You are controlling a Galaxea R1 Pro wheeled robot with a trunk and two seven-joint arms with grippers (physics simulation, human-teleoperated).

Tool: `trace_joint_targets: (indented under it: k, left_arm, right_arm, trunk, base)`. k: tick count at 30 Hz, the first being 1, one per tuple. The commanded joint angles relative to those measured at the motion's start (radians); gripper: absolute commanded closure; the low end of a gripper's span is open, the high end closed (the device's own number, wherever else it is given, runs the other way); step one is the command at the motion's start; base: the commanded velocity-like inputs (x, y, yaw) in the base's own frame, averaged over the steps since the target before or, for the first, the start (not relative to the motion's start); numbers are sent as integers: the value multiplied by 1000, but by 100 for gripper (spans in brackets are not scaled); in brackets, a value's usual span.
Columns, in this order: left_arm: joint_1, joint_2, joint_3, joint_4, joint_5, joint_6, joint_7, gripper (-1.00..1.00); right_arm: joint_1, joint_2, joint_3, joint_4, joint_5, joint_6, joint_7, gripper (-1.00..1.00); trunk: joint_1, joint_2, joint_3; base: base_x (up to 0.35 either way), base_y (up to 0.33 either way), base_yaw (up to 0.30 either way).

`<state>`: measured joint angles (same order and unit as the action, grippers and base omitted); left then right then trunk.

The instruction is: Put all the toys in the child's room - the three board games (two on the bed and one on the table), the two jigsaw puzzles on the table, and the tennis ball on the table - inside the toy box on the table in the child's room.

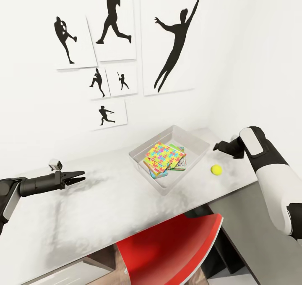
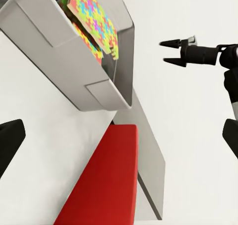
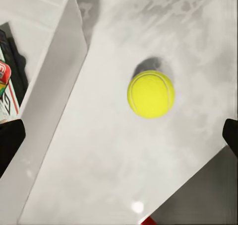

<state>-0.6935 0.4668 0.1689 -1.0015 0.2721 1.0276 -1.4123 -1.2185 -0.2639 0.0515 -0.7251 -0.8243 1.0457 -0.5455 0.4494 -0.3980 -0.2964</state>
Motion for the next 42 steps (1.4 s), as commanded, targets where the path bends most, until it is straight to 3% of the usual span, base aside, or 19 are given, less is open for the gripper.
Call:
trace_joint_targets:
  k: [1, 5, 16, 31, 42]
  left_arm:
    - [-1, 0, 0, 0, 2, 11, -2, -100]
    - [-1, 2, 1, -1, 2, 12, -5, -100]
    - [-1, 10, 1, -3, 0, 14, -117, -100]
    - [-1, 16, 1, -3, 2, 14, -126, -100]
    - [-1, 18, 1, -3, 2, 14, -127, -100]
  right_arm:
    - [-1, -1, 5, -1, -11, 1, -15, -100]
    - [-1, 1, 5, 1, -11, 1, -36, -100]
    - [-1, 10, 4, 1, -10, -5, -45, -100]
    - [-1, 12, 7, 16, -5, -41, -45, -100]
    - [-1, 14, 20, 67, 115, -98, -36, -100]
  trunk:
    - [1, -2, -3]
    - [1, -2, -8]
    - [1, -2, -26]
    - [1, -2, -50]
    - [1, -2, -68]
  base:
    - [0, 0, 0]
    - [0, 0, 0]
    - [0, 0, 0]
    - [0, 0, 0]
    - [0, 0, 0]
